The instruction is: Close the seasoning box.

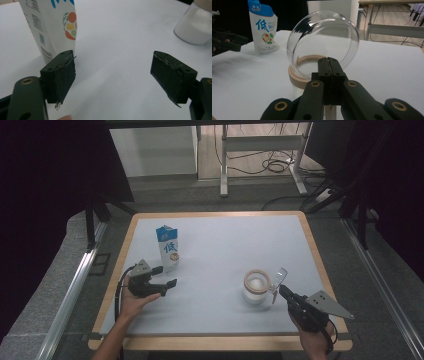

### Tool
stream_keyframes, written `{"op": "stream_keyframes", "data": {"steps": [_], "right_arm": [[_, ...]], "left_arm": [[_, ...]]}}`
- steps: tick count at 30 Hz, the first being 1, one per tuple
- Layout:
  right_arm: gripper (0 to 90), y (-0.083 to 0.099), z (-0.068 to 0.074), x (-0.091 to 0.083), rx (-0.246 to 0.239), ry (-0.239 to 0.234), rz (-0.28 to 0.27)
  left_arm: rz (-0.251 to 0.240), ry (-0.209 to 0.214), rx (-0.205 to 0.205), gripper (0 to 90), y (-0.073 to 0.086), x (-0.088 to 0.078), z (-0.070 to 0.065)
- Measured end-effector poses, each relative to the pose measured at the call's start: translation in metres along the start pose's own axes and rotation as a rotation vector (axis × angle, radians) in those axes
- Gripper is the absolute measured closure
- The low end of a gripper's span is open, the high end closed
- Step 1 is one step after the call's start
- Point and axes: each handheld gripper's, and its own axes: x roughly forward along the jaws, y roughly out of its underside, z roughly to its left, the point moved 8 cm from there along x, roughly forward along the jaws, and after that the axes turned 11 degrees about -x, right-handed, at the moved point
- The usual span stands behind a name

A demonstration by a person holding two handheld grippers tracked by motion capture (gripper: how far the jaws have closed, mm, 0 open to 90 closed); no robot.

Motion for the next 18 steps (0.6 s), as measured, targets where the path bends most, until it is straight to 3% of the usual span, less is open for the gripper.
{"op": "stream_keyframes", "data": {"steps": [5, 8, 14, 18], "right_arm": [[90.0, -0.006, 0.001, 0.006, 0.000, -0.010, -0.005], [90.0, -0.009, 0.004, 0.016, -0.006, -0.025, 0.002], [90.0, -0.009, 0.017, 0.055, -0.025, -0.091, 0.065], [90.0, -0.014, 0.026, 0.070, -0.046, -0.110, 0.085]], "left_arm": [[0.020, -0.014, 0.049, 20.2, 0.006, 0.002, -0.009], [0.030, -0.016, 0.056, 20.2, 0.007, 0.003, -0.011], [0.040, -0.021, 0.054, 20.3, 0.011, 0.006, -0.011], [0.038, -0.026, 0.059, 20.3, 0.012, 0.004, -0.012]]}}
